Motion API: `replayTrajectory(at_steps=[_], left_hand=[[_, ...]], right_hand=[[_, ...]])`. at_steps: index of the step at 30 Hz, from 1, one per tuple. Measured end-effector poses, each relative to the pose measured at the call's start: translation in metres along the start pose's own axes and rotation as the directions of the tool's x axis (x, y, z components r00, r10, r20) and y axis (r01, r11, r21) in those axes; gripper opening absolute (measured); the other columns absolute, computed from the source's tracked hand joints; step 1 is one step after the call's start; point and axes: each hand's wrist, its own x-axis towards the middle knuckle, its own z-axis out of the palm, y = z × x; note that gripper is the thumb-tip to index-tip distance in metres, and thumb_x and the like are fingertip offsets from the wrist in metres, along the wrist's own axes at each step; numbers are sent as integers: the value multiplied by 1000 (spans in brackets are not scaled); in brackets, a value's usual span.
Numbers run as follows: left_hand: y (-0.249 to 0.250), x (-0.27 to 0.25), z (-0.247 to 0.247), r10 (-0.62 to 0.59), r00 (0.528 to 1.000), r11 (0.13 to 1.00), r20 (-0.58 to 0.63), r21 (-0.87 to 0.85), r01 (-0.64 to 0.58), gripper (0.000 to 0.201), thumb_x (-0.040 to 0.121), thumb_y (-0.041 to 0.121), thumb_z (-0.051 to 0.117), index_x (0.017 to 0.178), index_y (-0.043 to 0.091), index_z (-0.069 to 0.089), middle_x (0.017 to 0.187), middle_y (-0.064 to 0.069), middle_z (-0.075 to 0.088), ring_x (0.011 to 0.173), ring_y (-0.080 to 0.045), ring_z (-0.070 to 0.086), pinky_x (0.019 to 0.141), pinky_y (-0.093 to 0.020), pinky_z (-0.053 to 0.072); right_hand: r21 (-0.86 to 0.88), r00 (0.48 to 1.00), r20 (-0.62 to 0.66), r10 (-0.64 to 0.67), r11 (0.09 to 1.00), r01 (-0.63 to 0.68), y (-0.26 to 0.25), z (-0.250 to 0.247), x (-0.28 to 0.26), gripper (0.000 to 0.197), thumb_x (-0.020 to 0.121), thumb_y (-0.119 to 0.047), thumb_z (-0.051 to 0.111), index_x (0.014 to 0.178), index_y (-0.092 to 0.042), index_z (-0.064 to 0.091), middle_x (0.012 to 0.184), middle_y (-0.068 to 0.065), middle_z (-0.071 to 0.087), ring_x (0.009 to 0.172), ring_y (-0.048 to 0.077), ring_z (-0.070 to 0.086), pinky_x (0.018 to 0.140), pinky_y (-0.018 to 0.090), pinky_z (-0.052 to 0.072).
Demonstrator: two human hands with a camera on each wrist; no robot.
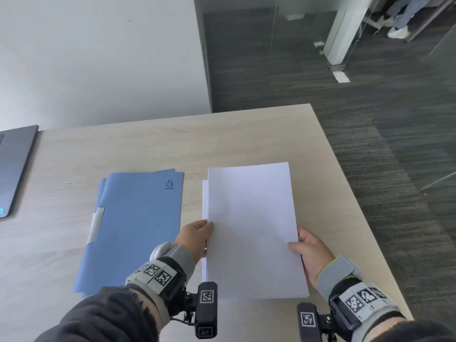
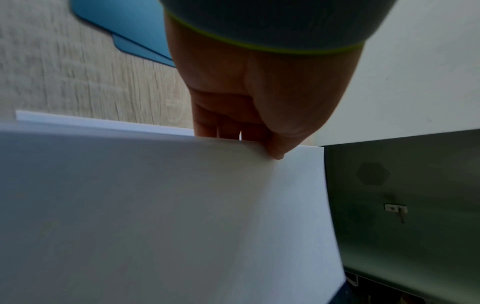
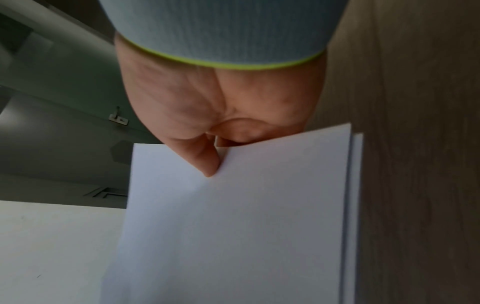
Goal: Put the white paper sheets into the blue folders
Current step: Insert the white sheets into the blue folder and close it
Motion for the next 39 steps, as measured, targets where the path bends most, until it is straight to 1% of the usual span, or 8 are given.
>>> replayTrajectory(at_steps=[3, 10, 16, 22, 28, 32, 35, 39], left_hand=[[2, -6, 1, 28, 999, 1000, 41, -6, -28, 26, 97, 20, 52, 92, 12, 76, 91, -15, 75, 77, -25, 68, 70, -39, 63], [17, -12, -4, 210, 977, 973, 40, 93, -213, 25, 94, 34, 53, 89, 28, 77, 97, -10, 77, 87, -28, 71, 88, -55, 58], [64, -23, -17, 469, 883, 870, -7, 179, -460, 27, 90, 45, 49, 97, 34, 72, 95, -5, 75, 93, -34, 69, 96, -54, 52], [57, -20, -19, 513, 858, 787, -19, 410, -461, 19, 99, 30, 49, 93, 21, 66, 80, -4, 68, 74, -23, 59, 73, -35, 46], [35, -21, -13, 461, 887, 757, 27, 510, -409, 18, 100, 26, 48, 94, 18, 64, 80, 0, 66, 76, -22, 58, 70, -30, 45], [36, -23, -10, 484, 875, 735, 29, 529, -424, 23, 99, 25, 48, 99, 11, 66, 88, -13, 69, 85, -31, 61, 76, -38, 48], [36, -23, -10, 517, 856, 735, 20, 502, -456, 24, 100, 24, 48, 92, 8, 63, 84, -18, 65, 83, -36, 60, 75, -43, 49], [31, -25, -8, 456, 889, 747, 36, 528, -405, 25, 100, 25, 47, 83, 10, 58, 71, -3, 55, 76, -32, 56, 65, -33, 41]], right_hand=[[14, 1000, 15, 10, 1000, -10, 0, -1, -1, 33, 86, 13, 44, 104, -4, 66, 90, 14, 72, 76, 27, 63, 65, 31, 48], [28, 995, 6, -103, 994, 102, -8, 8, 0, 29, 80, 5, 54, 105, -4, 65, 89, 15, 71, 75, 25, 64, 63, 30, 50], [5, 916, -45, -399, 917, 400, -51, 12, -1, 30, 77, -1, 54, 95, -18, 70, 100, 11, 74, 91, 24, 67, 84, 41, 51], [-239, 903, 0, -430, 877, 418, -57, 14, -4, 24, 68, -13, 48, 84, -20, 64, 66, -19, 66, 69, 12, 56, 65, 25, 45], [-324, 940, -61, -335, 898, 299, -38, 10, 1, 28, 67, -23, 54, 89, -15, 69, 88, 11, 71, 84, 33, 63, 76, 34, 50], [-344, 949, -74, -307, 901, 265, -38, 8, 1, 28, 70, -25, 56, 86, -4, 66, 83, 20, 67, 73, 21, 54, 69, 30, 44], [-369, 946, -94, -311, 893, 258, -36, 9, 1, 38, 68, -30, 52, 87, 1, 60, 86, 30, 59, 71, 45, 49, 66, 29, 38], [-375, 952, -82, -295, 894, 244, -34, 9, -4, 32, 72, -27, 53, 85, 0, 63, 84, 30, 60, 73, 46, 53, 66, 28, 39]])
